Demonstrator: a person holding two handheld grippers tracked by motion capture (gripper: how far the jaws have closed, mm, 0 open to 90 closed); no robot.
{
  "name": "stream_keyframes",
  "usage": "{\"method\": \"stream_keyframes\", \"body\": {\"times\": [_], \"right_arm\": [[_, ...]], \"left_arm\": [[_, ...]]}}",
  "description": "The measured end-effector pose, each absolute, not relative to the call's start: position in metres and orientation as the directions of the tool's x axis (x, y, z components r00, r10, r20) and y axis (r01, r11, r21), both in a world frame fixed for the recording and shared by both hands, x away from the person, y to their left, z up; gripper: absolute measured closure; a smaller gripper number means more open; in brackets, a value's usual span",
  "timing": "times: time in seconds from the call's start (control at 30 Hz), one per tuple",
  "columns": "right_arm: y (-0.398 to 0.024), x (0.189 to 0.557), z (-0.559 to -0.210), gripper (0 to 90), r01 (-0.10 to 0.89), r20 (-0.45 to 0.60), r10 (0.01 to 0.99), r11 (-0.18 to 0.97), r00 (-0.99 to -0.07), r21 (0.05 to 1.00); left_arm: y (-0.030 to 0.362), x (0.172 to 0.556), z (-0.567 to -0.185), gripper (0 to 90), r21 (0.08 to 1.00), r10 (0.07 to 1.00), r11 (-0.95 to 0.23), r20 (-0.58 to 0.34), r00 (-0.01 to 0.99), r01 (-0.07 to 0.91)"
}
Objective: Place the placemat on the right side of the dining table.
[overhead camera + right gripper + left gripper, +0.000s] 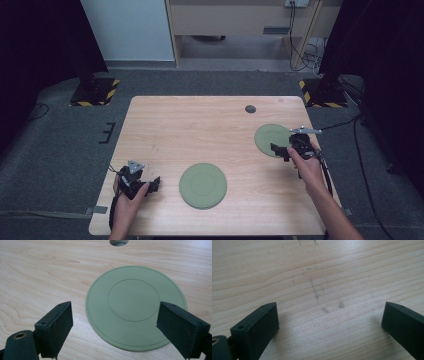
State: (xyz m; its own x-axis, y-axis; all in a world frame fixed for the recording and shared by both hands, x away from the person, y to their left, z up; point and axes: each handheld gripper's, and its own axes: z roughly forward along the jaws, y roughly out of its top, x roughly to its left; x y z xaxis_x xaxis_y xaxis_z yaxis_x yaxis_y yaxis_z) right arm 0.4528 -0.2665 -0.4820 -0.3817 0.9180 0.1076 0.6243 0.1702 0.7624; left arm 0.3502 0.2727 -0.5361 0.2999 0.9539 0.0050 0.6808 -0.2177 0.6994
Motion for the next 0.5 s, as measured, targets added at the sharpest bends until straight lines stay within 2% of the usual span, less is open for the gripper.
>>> {"method": "stream_keyframes", "body": {"times": [0.5], "right_arm": [[-0.244,0.437,-0.490,13.3,0.611,0.093,0.892,0.223,-0.441,0.760]], "left_arm": [[0.273,0.350,-0.536,0.5,0.699,0.953,-0.220,0.005,0.303,0.680]]}}
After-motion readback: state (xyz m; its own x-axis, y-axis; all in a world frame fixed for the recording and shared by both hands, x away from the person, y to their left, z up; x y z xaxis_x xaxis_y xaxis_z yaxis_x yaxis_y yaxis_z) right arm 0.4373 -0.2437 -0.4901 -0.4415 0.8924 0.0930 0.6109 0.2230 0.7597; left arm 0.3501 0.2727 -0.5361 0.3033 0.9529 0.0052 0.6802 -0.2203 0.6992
